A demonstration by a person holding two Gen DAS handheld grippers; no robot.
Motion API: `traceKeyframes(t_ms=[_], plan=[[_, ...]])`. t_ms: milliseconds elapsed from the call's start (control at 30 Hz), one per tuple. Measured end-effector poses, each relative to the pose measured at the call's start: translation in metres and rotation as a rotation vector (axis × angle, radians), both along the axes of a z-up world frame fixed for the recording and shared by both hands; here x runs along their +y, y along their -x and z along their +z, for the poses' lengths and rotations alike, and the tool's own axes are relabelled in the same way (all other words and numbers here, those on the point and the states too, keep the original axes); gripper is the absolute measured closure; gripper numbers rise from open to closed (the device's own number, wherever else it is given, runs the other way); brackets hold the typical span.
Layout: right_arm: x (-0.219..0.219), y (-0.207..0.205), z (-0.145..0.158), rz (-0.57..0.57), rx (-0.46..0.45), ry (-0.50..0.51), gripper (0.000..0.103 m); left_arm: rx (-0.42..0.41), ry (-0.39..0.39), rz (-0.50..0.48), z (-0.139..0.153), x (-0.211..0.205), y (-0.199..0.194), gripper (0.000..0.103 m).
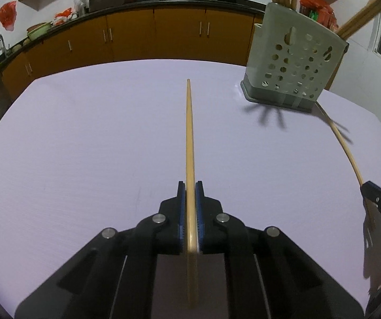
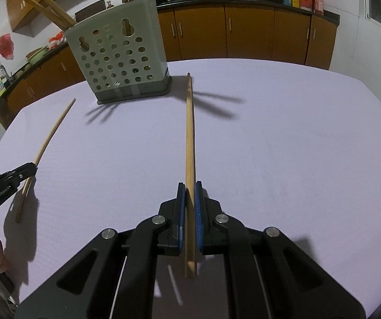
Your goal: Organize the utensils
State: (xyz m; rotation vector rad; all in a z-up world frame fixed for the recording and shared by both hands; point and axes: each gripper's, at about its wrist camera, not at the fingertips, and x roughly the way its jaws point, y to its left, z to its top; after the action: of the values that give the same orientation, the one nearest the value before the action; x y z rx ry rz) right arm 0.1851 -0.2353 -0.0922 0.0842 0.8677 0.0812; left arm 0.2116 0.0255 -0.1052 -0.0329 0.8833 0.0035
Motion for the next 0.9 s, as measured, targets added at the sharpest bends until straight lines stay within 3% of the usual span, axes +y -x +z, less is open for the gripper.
traceKeyframes(t_ms=[100,900], plan=[[0.0036,0.0034,-0.0002,0.007,-0.010,0.035,0.095,-0.003,-0.003,-0.015,0.0021,-0.0014,0.0010,0.087],[0.0043,0.0043,0.0002,0.007,-0.010,0.050,0.095,-0.004,0.021,-0.014,0.0010,-0.0027,0.0024,0.086]])
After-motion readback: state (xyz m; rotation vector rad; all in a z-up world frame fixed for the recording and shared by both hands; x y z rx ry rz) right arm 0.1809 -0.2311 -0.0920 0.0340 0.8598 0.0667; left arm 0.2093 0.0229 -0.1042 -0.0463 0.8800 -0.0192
